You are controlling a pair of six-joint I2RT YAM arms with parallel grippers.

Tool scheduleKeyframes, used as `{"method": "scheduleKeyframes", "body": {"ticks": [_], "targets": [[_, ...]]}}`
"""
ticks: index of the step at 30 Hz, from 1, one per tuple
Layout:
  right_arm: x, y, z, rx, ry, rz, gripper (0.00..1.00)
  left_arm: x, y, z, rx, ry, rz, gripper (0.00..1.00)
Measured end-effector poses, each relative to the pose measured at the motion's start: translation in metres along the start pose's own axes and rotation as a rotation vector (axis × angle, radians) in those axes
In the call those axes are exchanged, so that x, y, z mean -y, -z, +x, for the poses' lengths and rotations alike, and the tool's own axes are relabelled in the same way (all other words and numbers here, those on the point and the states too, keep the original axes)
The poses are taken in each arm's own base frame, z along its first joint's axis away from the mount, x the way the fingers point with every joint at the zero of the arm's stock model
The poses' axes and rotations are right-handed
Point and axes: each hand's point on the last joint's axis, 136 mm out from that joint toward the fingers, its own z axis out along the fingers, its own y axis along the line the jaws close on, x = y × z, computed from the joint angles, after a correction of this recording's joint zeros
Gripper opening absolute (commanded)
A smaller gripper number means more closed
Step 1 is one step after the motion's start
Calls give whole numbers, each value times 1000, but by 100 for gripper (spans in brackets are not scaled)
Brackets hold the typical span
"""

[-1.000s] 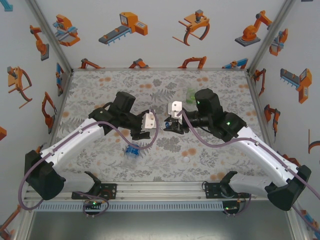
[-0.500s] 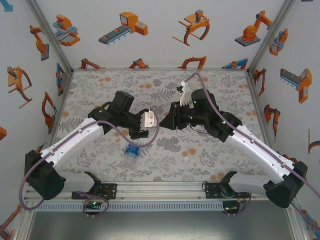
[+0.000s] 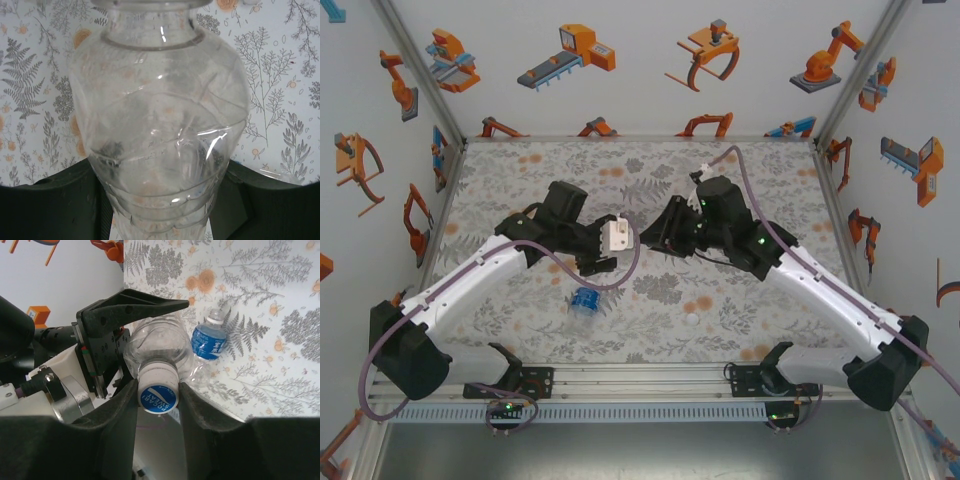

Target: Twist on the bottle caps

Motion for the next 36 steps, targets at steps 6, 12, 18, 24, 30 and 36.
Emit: {"method": "scheduleKeyframes", "body": {"ticks": [6, 12, 18, 24, 30, 36], "targets": [[-23, 24, -15, 78, 390, -45, 57, 8, -2, -13, 47, -25, 31, 0], [-52, 46, -3, 80, 901, -174, 52, 8, -2, -15, 55, -28, 32, 0], [-62, 50, 19, 70, 1318, -304, 52, 9, -2, -15, 60, -28, 36, 0], [-55, 43, 40, 45, 1491, -406, 52, 9, -2, -16, 65, -31, 40, 0], [-53, 41, 46, 43, 1537, -435, 46, 11, -2, -17, 73, -33, 47, 0], [-54, 41, 46, 50, 1553, -441, 46, 11, -2, -18, 78, -35, 51, 0]]}}
